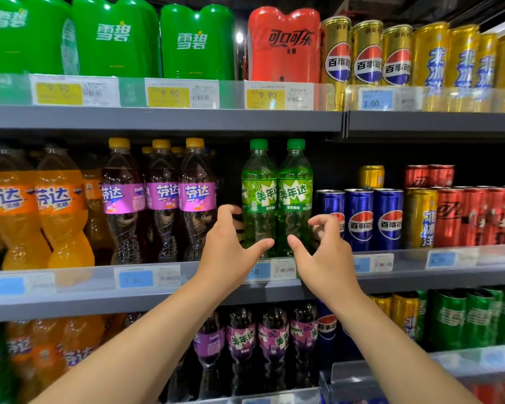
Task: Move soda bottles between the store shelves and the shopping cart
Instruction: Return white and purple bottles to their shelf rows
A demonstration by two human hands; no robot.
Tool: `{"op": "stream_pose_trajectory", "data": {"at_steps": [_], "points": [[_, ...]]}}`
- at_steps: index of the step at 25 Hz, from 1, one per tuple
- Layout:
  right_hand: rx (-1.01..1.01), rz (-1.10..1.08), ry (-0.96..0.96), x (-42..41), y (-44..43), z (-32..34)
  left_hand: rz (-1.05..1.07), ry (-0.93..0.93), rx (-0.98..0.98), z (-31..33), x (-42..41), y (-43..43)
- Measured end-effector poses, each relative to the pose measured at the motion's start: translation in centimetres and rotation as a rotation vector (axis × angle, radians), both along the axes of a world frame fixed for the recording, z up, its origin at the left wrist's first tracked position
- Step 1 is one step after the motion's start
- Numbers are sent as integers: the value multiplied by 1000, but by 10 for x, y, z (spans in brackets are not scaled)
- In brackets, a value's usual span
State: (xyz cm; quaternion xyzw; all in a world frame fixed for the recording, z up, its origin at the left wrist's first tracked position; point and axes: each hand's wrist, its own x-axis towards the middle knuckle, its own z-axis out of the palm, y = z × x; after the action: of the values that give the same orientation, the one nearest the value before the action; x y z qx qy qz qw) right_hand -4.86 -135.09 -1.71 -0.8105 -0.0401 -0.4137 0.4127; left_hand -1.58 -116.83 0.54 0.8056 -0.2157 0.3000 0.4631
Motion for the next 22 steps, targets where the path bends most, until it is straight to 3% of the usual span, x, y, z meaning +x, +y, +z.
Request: {"op": "stream_pose_trajectory", "data": {"at_steps": [10,16,22], "points": [[-33,17,-47,-6,-1,0,-10,-7,41,-6,-1,0],[-26,27,-268,-40,2,-6,-21,-343,110,-38,-39,29],[-115,198,-355,-69,22,-52,43,-395,163,-102,-72,97]]}}
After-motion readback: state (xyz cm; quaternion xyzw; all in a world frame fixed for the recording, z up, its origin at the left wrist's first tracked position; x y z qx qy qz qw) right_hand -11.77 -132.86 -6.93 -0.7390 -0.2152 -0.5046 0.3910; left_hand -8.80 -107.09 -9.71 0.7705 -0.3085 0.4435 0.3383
